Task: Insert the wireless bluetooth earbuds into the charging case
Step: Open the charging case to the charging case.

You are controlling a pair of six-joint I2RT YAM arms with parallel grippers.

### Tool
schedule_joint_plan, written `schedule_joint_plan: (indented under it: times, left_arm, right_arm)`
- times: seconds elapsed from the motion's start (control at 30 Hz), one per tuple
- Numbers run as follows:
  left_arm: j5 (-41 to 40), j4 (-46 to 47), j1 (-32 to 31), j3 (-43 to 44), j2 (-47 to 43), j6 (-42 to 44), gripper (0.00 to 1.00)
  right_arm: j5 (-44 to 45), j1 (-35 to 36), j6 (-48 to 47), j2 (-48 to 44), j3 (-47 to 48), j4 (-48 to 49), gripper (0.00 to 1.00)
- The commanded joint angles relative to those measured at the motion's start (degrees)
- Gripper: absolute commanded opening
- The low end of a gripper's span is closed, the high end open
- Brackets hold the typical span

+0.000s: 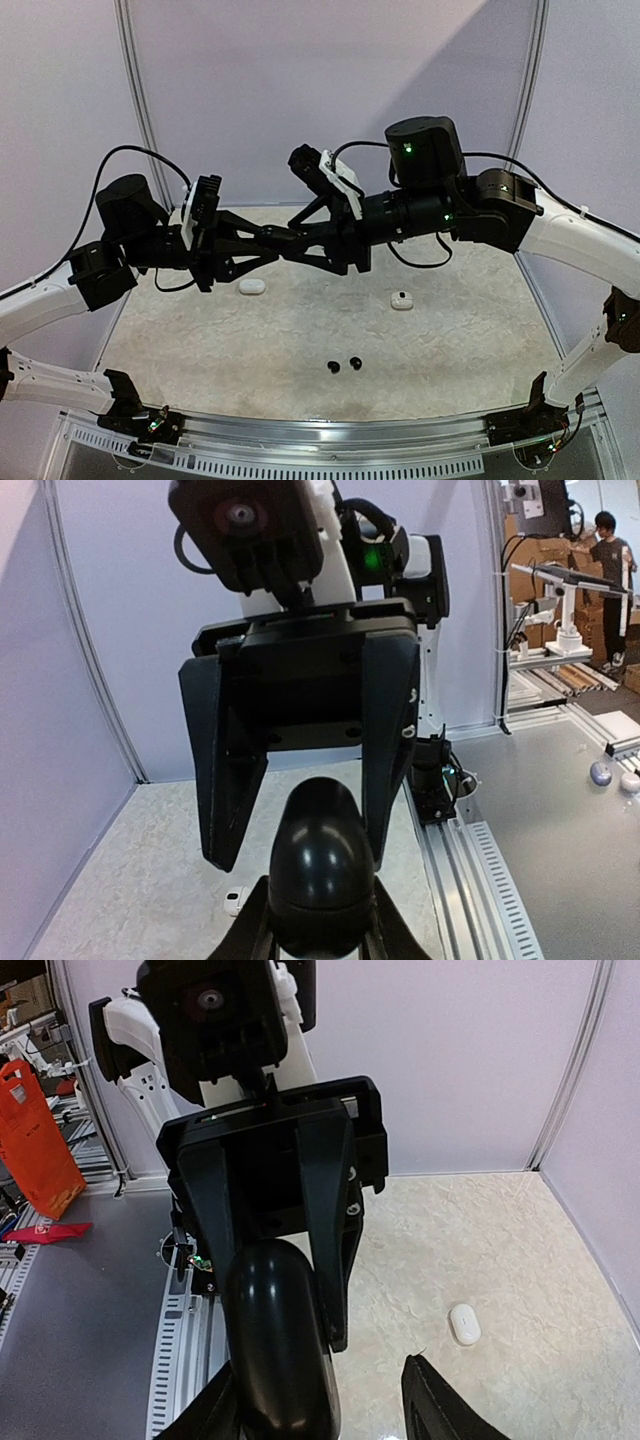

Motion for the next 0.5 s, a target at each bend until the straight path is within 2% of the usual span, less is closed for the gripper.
schedule_joint_plan:
  times: [0.0,0.1,0.47]
  left_arm:
    - [1.37,-6.42,-1.02,0.92,-1.06,9.16,0.00]
    - [0.87,-6.89,-1.01,0.92,-1.22,11.79,0.00]
    - [0.62,-10.36,-1.10,1.01,-1.42,12.83,0.00]
  right_arm:
    - [2.64,-0.11,0.52,-0.48,1.16,0.13,0.52]
    - [3.04,-0.10,0.57,-0.68,1.15,-0.03,0.52]
    - [4.43,-0.39,1.26,-0.28,1.32,-1.00,0.51]
